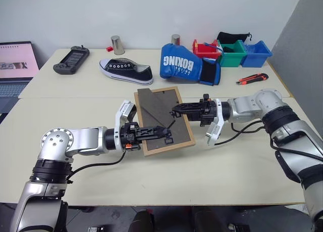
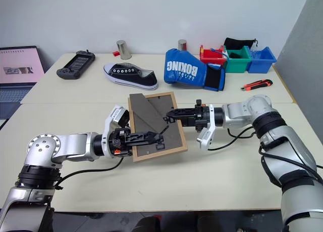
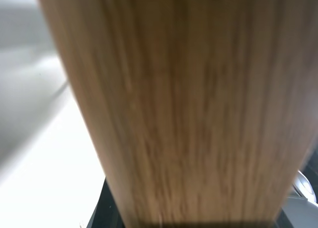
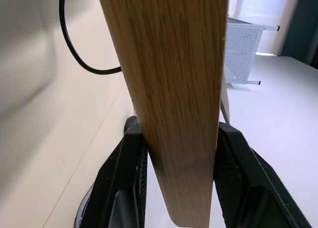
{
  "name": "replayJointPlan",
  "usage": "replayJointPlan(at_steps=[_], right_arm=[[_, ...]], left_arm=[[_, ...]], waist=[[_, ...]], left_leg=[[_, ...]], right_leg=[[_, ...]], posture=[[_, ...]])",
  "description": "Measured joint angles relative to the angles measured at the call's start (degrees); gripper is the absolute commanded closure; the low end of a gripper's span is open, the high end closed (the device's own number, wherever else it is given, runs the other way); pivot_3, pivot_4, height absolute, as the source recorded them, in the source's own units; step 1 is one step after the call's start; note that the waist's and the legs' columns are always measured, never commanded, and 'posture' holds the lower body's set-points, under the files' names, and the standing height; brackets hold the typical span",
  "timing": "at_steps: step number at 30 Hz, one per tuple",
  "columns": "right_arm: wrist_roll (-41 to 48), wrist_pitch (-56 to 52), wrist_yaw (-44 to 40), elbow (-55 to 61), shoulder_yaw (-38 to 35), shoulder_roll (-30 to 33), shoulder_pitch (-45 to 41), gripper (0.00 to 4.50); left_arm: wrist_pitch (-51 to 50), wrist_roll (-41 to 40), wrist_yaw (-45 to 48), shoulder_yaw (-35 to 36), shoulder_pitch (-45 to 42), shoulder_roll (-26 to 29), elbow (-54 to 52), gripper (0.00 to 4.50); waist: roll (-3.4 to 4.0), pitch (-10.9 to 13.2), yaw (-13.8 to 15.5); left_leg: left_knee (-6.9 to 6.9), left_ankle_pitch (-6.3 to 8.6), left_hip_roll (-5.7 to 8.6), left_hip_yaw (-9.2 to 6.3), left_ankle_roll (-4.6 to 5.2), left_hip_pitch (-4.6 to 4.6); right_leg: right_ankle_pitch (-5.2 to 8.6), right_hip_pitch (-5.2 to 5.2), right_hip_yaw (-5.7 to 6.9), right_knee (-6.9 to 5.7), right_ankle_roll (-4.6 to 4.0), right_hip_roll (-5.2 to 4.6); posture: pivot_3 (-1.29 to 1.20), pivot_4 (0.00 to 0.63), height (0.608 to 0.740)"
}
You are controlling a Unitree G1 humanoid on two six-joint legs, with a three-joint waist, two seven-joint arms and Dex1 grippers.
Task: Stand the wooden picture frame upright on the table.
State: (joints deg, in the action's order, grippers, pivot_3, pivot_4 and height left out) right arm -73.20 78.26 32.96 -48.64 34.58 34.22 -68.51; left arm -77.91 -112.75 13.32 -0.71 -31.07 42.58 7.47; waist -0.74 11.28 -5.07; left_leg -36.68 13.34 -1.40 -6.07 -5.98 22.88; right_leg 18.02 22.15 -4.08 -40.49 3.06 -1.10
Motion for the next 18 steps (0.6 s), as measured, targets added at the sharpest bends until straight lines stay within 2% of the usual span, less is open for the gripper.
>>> replayJointPlan(at_steps=[8, 10, 11, 15, 18], right_arm=[[0.9, 0.1, 0.7, -3.3, 3.5, 0.0, -2.3, 2.92], [1.7, 0.8, 0.6, -4.6, 4.8, 0.1, -3.3, 2.36], [2.3, 1.4, -0.2, -5.8, 5.2, 0.3, -3.6, 2.23], [2.3, 1.1, -1.6, -10.8, 5.5, 7.6, -4.1, 1.32], [3.8, 1.9, -1.6, -10.5, 4.9, 7.9, -4.1, 0.65]], left_arm=[[0.9, 0.0, 0.6, -0.5, -0.1, 0.4, 0.1, 3.19], [1.1, 0.0, 1.0, -0.7, -0.1, 0.4, 0.1, 3.19], [1.1, 0.3, 0.9, -1.0, -0.1, 0.4, -0.1, 3.19], [-0.4, 1.3, 0.6, -1.9, 2.2, 3.0, -1.4, 3.19], [-0.3, 1.6, 0.7, -1.9, 2.1, 2.9, -1.5, 3.19]], waist=[[0.0, 0.0, 0.0], [-0.01, 0.0, 0.0], [-0.01, 0.0, 0.0], [-0.03, 0.0, 0.4], [-0.03, 0.0, -0.2]], left_leg=[[0.0, 0.0, 0.0, 0.01, 0.01, 0.0], [0.0, 0.0, 0.01, 0.0, 0.01, 0.0], [-0.01, 0.0, 0.01, 0.0, 0.01, 0.01], [-0.02, 0.03, 0.16, -0.05, 0.06, 0.05], [0.0, 0.03, 0.12, -0.03, 0.07, 0.0]], right_leg=[[0.0, 0.01, 0.0, -0.01, 0.0, 0.0], [0.0, 0.0, 0.0, -0.02, 0.0, 0.0], [0.0, 0.0, 0.0, -0.01, 0.0, 0.0], [0.0, -0.02, -0.04, -0.03, 0.0, -0.11], [0.02, 0.05, -0.05, -0.05, -0.03, -0.06]], posture=[[0.0, 0.15, 0.74], [0.0, 0.15, 0.74], [0.0, 0.15, 0.74], [0.0, 0.15, 0.74], [0.0, 0.15, 0.74]])
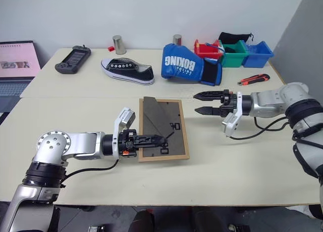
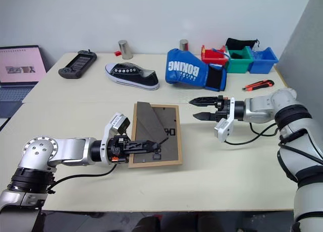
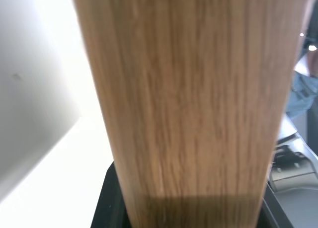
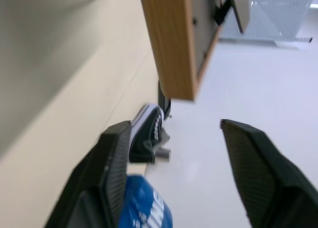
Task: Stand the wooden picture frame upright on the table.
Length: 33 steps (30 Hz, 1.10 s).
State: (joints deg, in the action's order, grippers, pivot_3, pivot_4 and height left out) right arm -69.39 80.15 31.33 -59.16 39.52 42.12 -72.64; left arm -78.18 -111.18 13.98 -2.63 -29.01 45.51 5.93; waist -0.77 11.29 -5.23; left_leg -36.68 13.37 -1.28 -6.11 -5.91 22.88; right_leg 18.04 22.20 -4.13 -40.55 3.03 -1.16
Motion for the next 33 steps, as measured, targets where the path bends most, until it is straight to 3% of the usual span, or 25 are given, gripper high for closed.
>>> replayJointPlan(at_steps=[2, 4, 5, 6, 7, 8, 10, 13, 17, 20, 33], right_arm=[[4.1, 1.9, -4.4, -4.4, -0.4, -0.3, -0.9, 0.15], [8.2, 2.3, -11.7, -10.9, -1.8, -0.7, -2.4, 0.02], [15.9, 0.2, -26.8, -19.3, -8.2, -2.9, -3.4, 0.02], [19.5, -1.9, -33.5, -22.5, -11.7, -4.0, -3.6, 0.02], [26.0, -9.2, -49.5, -29.2, -20.5, -6.9, -5.3, 0.02], [34.4, -23.2, -71.4, -38.8, -33.5, -9.3, -10.4, 0.02], [44.4, -49.0, -97.8, -52.4, -48.3, -8.4, -22.2, 0.02], [50.0, -73.8, -115.5, -58.2, -55.9, -7.3, -33.9, 0.02], [47.4, -96.0, -119.3, -58.6, -63.1, -9.2, -36.1, 0.02], [42.9, -103.8, -119.8, -58.7, -67.8, -11.4, -35.8, 0.02], [28.5, -110.7, -120.2, -58.7, -81.4, -15.8, -33.7, 0.02]], left_arm=[[0.0, 0.0, 0.2, 0.0, 0.0, -0.1, -0.4, 3.19], [0.0, 0.0, 0.3, 0.0, 0.0, -0.1, -0.7, 3.19], [0.0, 0.1, 0.3, 0.0, 0.1, 0.0, -0.7, 3.19], [0.0, 0.1, 0.4, 0.0, 0.1, 0.0, -0.9, 3.19], [0.0, 0.4, 0.5, 0.1, 0.3, 0.2, -0.9, 3.19], [0.0, 0.9, 0.6, 0.0, 0.2, 0.2, -1.2, 3.19], [-0.1, 1.3, 0.8, 0.0, 0.3, 0.3, -1.2, 3.19], [-0.2, 2.3, 1.6, 0.0, 0.3, 0.3, -1.2, 3.19], [-0.7, 3.7, 2.4, 0.0, 0.0, 0.3, -0.9, 3.19], [-1.5, 4.8, 3.1, 0.0, -0.3, 0.2, -0.8, 3.19], [-1.6, 6.0, 4.1, 0.0, -0.5, 0.0, -0.8, 3.19]], waist=[[0.0, 0.0, -0.4], [-0.03, 0.0, -0.4], [-0.1, 0.0, -0.5], [-0.11, 0.0, -0.7], [-0.16, 0.1, -1.0], [-0.05, 0.2, -1.2], [0.06, 0.2, -1.2], [0.01, 0.2, -1.1], [-0.09, 0.1, -0.4], [-0.11, 0.2, -0.3], [-0.14, 0.2, -0.2]], left_leg=[[-0.02, -0.01, -0.02, 0.0, -0.01, -0.03], [-0.04, 0.0, -0.02, 0.02, 0.04, -0.04], [-0.05, 0.07, -0.09, 0.05, 0.17, -0.13], [-0.04, 0.07, -0.17, 0.04, 0.19, -0.18], [-0.12, 0.08, -0.21, 0.12, 0.21, -0.26], [-0.09, 0.08, -0.21, 0.19, 0.26, -0.25], [0.04, 0.11, -0.37, 0.12, 0.32, -0.22], [0.42, 0.14, -0.07, 0.08, 0.35, -0.27], [0.52, 0.1, -0.06, 0.11, 0.29, -0.05], [0.5, -0.1, -0.06, 0.16, 0.06, 0.09], [0.5, -0.11, -0.11, 0.29, 0.03, 0.06]], right_leg=[[0.0, 0.0, 0.0, -0.14, -0.01, 0.02], [0.0, -0.06, -0.01, -0.12, -0.01, 0.01], [0.0, -0.23, 0.02, -0.01, -0.01, 0.02], [-0.01, -0.4, 0.07, 0.14, -0.01, 0.02], [-0.01, -0.49, 0.05, 0.18, -0.01, 0.01], [-0.05, -0.5, 0.02, 0.17, -0.04, -0.08], [-0.06, -0.43, 0.01, 0.12, -0.09, -0.33], [-0.03, -0.33, 0.13, 0.19, -0.14, -0.25], [-0.01, -0.1, 0.17, 0.31, -0.16, -0.1], [-0.01, 0.08, 0.14, 0.21, -0.16, -0.11], [-0.01, 0.07, 0.08, 0.22, -0.15, -0.08]], posture=[[0.0, 0.15, 0.74], [0.0, 0.15, 0.74], [0.0, 0.15, 0.74], [0.0, 0.15, 0.74], [0.0, 0.15, 0.74], [0.0, 0.15, 0.74], [0.0, 0.15, 0.74], [0.0, 0.15, 0.74], [0.0, 0.15, 0.74], [0.0, 0.15, 0.74], [0.0, 0.15, 0.74]])
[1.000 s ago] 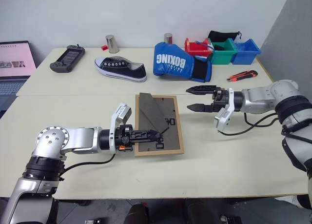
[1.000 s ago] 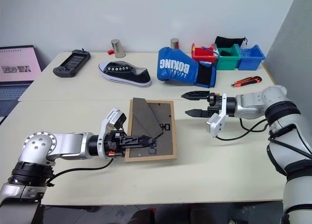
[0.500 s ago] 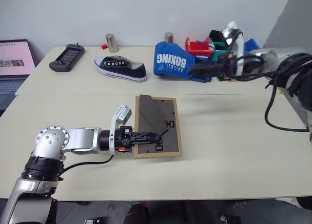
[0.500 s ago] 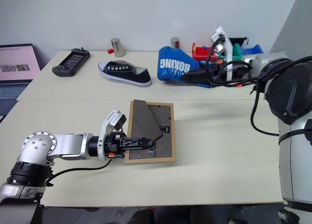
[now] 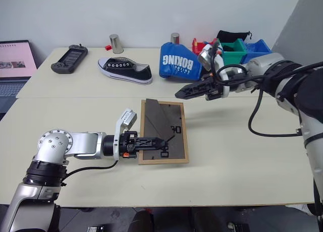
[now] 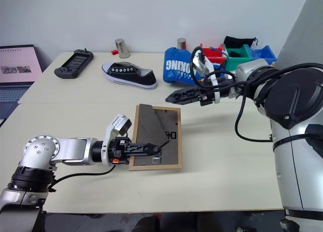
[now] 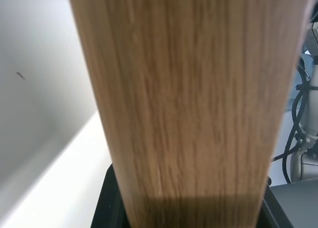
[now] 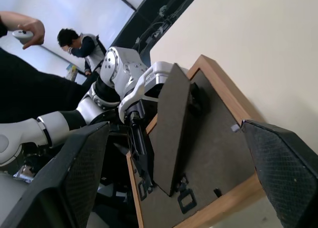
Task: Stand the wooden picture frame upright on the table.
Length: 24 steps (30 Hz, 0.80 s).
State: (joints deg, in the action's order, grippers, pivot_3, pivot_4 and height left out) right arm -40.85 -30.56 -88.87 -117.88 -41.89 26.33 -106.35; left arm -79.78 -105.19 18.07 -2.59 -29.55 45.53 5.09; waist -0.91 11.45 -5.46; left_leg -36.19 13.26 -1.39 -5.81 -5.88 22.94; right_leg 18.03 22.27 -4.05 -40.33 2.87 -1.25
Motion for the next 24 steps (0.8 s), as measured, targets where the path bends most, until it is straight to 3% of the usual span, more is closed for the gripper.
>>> replayJointPlan(at_steps=[11, 17, 24], right_arm=[[-5.2, 5.1, 0.0, 0.0, -3.3, -5.0, 3.3, 0.02], [-5.8, 2.1, 0.0, -0.1, -6.7, -6.1, 3.2, 0.02], [-10.4, -15.0, -0.3, -0.5, -23.2, -0.7, -1.0, 0.02]], left_arm=[[0.1, 1.9, -0.2, 0.0, 0.3, -0.3, 0.1, 3.19], [0.1, 1.9, 0.0, 0.1, 0.3, -0.4, 0.1, 3.19], [0.1, 2.1, 0.2, 0.6, 0.3, -0.5, 0.0, 3.19]], waist=[[-0.07, 0.0, -0.3], [-0.07, 0.0, -0.3], [-0.26, 0.0, 0.2]], left_leg=[[-0.03, -0.02, -0.01, 0.0, -0.03, -0.01], [-0.03, -0.02, -0.02, 0.0, -0.04, -0.02], [0.04, -0.02, -0.01, -0.01, -0.03, -0.01]], right_leg=[[0.0, -0.03, -0.01, 0.0, 0.01, 0.01], [0.0, -0.04, 0.0, 0.0, 0.0, 0.02], [0.0, -0.06, 0.01, 0.13, 0.0, 0.02]], posture=[[0.0, 0.15, 0.74], [0.0, 0.15, 0.74], [0.0, 0.15, 0.74]])
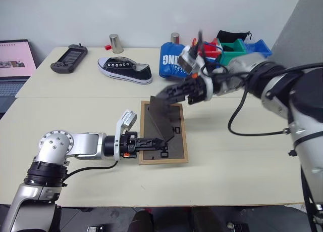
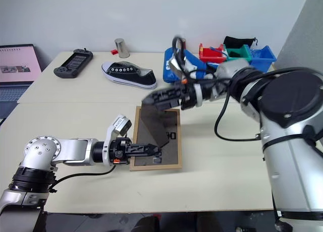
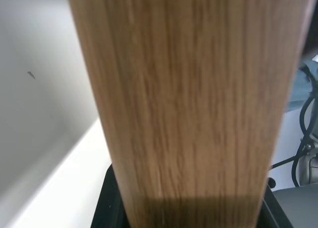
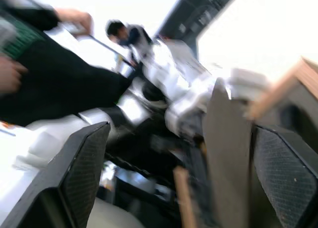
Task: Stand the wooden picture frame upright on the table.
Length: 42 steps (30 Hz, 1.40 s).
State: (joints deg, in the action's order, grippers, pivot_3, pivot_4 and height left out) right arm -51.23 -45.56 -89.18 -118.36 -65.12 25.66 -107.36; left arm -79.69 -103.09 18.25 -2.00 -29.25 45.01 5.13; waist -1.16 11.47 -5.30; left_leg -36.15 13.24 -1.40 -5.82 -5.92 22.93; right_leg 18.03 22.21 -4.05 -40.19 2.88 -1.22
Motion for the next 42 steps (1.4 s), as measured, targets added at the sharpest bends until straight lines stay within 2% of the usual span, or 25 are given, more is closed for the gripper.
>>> replayJointPlan(at_steps=[6, 9, 15, 20, 23, 26, 27, 29, 32, 36, 42], right_arm=[[-5.8, -7.8, -0.1, 0.0, -8.7, 1.6, 0.1, 0.02], [-8.0, -8.5, -0.2, 0.0, -10.4, 2.4, 0.5, 0.02], [-10.5, 0.4, 0.1, -0.1, -6.6, 5.9, 5.1, 0.02], [-10.5, 10.1, 0.4, 0.0, -0.4, 16.4, 5.1, 0.02], [-12.7, 26.6, 1.0, 0.0, 5.4, 17.7, 6.7, 0.02], [-16.4, 55.7, 3.0, 0.1, 14.4, 19.2, 14.1, 0.02], [-17.4, 70.5, 5.9, 0.8, 17.8, 19.0, 18.7, 0.02], [-16.5, 92.8, 10.2, 6.2, 22.4, 15.8, 27.3, 0.02], [-9.6, 116.4, 16.4, 22.2, 28.2, 8.6, 38.9, 0.02], [1.1, 133.1, 26.6, 44.5, 39.7, 3.9, 47.9, 0.02], [12.0, 136.4, 38.6, 62.2, 54.7, 2.6, 54.7, 0.02]], left_arm=[[-0.1, 1.0, 0.3, 0.1, -0.1, -0.2, 0.0, 3.19], [-0.2, 1.8, 1.0, 0.2, -0.2, -0.2, 0.1, 3.19], [-0.5, 2.7, 1.7, 0.2, -0.2, -0.3, 0.1, 3.19], [-1.1, 3.3, 2.5, 1.2, 0.1, -0.2, 0.1, 3.19], [-1.4, 4.1, 2.8, 1.4, 0.0, -0.2, 0.0, 3.19], [-2.1, 4.7, 3.7, 1.8, 0.2, -0.2, 0.0, 3.19], [-2.4, 5.0, 3.9, 1.9, 0.3, -0.2, 0.1, 3.19], [-2.5, 5.6, 3.9, 2.2, 0.3, -0.2, 0.2, 3.19], [-2.6, 6.6, 4.1, 2.3, 0.1, -0.7, 0.3, 3.19], [-3.4, 7.0, 4.9, 2.3, -0.9, -1.4, 1.2, 3.19], [-4.0, 7.4, 5.0, 2.4, -1.4, -1.6, 1.5, 3.19]], waist=[[-0.15, 0.0, 0.0], [-0.22, 0.0, 0.0], [-0.42, 0.0, 0.0], [-0.54, 0.1, 0.3], [-0.57, 0.1, -0.5], [-0.73, 0.1, -1.1], [-0.74, 0.1, -1.3], [-0.77, 0.1, -2.0], [-0.77, 0.1, -3.1], [-0.76, 0.1, -3.8], [-0.75, 0.1, -2.9]], left_leg=[[0.03, 0.0, -0.01, 0.04, 0.0, 0.03], [0.04, 0.0, -0.01, 0.05, 0.0, 0.04], [0.04, 0.0, 0.0, 0.08, 0.0, 0.05], [0.09, 0.02, 0.01, 0.18, -0.01, 0.07], [0.11, 0.01, -0.05, 0.29, -0.01, -0.02], [0.08, 0.01, -0.08, 0.32, -0.01, -0.04], [0.03, 0.01, -0.08, 0.36, -0.01, -0.05], [0.01, 0.01, -0.09, 0.42, -0.01, -0.06], [-0.12, 0.0, -0.1, 0.4, -0.02, -0.07], [-0.22, -0.01, -0.15, 0.27, -0.04, -0.15], [-0.61, 0.0, -0.11, -0.01, -0.03, -0.27]], right_leg=[[0.0, -0.02, -0.02, 0.14, 0.01, 0.0], [0.0, -0.04, -0.02, 0.2, 0.01, 0.0], [-0.01, -0.04, -0.04, 0.21, 0.02, -0.02], [-0.01, -0.04, -0.11, 0.31, 0.02, -0.05], [-0.01, -0.04, -0.15, 0.28, 0.02, -0.03], [-0.02, -0.1, -0.14, 0.24, 0.05, 0.0], [-0.04, -0.12, -0.17, 0.22, 0.08, -0.02], [-0.08, -0.13, -0.23, 0.23, 0.16, -0.02], [-0.11, -0.18, -0.22, 0.17, 0.22, -0.02], [-0.12, -0.18, -0.09, -0.03, 0.22, 0.01], [-0.09, -0.21, -0.01, -0.65, 0.16, 0.04]], posture=[[0.0, 0.15, 0.74], [0.0, 0.15, 0.74], [0.0, 0.15, 0.74], [0.0, 0.15, 0.74], [0.0, 0.15, 0.74], [0.0, 0.15, 0.74], [0.0, 0.15, 0.74], [0.0, 0.15, 0.74], [0.0, 0.15, 0.74], [0.0, 0.15, 0.74], [0.0, 0.15, 0.74]])
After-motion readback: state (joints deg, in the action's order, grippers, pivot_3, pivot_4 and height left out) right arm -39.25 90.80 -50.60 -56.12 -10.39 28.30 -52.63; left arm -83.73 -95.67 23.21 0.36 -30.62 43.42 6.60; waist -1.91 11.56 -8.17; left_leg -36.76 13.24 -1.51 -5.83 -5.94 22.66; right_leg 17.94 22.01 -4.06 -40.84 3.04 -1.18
